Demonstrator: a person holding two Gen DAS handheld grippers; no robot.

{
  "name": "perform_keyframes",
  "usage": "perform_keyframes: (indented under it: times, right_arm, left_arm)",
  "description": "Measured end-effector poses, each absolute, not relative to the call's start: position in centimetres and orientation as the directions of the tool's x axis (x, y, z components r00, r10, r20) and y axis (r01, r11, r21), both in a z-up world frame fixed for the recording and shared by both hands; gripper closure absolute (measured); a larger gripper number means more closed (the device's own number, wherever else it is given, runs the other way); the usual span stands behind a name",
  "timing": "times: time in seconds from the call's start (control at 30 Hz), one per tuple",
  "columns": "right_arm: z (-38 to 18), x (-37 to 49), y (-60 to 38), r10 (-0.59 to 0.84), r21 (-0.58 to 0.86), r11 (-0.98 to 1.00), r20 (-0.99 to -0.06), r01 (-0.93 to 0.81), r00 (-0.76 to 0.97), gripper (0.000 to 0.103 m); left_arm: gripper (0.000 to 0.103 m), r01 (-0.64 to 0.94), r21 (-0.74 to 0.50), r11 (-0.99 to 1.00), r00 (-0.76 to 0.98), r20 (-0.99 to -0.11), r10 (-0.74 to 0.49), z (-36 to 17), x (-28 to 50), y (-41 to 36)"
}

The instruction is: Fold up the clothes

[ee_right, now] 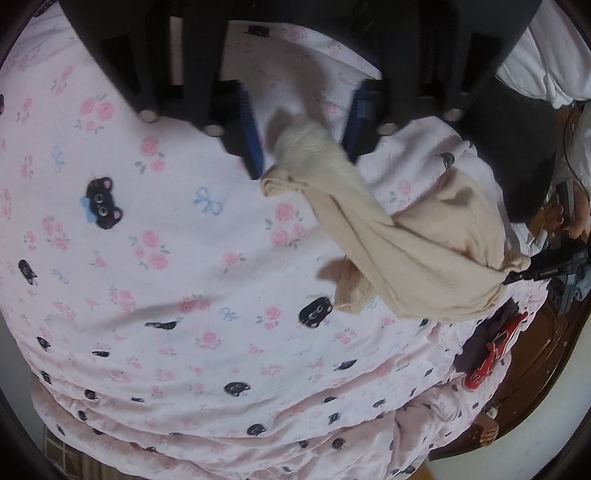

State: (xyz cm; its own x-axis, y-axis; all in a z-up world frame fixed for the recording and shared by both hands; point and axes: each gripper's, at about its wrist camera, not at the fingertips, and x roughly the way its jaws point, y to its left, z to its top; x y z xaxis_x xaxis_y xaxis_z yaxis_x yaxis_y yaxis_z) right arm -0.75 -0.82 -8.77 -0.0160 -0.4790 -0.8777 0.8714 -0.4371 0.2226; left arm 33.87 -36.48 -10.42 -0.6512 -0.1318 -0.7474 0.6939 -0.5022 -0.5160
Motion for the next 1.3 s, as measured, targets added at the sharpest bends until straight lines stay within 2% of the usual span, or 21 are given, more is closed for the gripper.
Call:
perform_keyframes:
  times: [0.17,0.3,0.4,0.57,0.77,1.13,1.23,1.3]
  right_arm:
    - [-5.7,-2.3,0.0,-0.574,0.28,-0.466,-0.817,0.839,-0.046,0.05]
    - [-4.0,-3.8,-0.6,-0.671,0.391,-0.467,-0.741,0.793,-0.03,0.049]
    - [-4.3,-4.0,-2.3,-0.695,0.449,-0.453,-0.719,0.77,0.01,0.049]
    - [-7.5,-2.9,-5.3,-0.597,0.407,-0.476,-0.8,0.779,0.053,0.049]
    - [-8.3,-2.6,-2.5,-0.571,0.369,-0.516,-0.821,0.773,0.011,0.049]
    - [-10.6,-3.0,2.0,-0.57,0.446,-0.545,-0.818,0.71,0.076,0.051]
    - [-11.0,-2.5,1.3,-0.572,0.445,-0.535,-0.817,0.718,0.08,0.068]
    - [-11.2,-2.2,0.8,-0.565,0.442,-0.53,-0.821,0.724,0.087,0.093]
  left_arm:
    - [0.084,0.698,-0.518,-0.494,-0.668,-0.721,-0.186,-8.6,33.7,-37.6]
    - [0.075,0.691,-0.55,-0.469,-0.693,-0.689,-0.213,-7.6,34.0,-39.0]
    - [0.074,0.705,-0.554,-0.443,-0.678,-0.71,-0.191,-8.6,33.2,-39.8]
    - [0.074,0.711,-0.58,-0.397,-0.664,-0.741,-0.105,-11.6,31.9,-39.9]
    - [0.074,0.707,-0.579,-0.405,-0.667,-0.737,-0.111,-11.8,31.3,-39.4]
    - [0.074,0.704,-0.508,-0.497,-0.641,-0.756,-0.135,-11.4,30.2,-38.0]
    - [0.073,0.707,-0.445,-0.55,-0.613,-0.773,-0.162,-11.1,29.9,-36.9]
    - [0.073,0.708,-0.424,-0.564,-0.605,-0.776,-0.176,-10.9,29.8,-36.6]
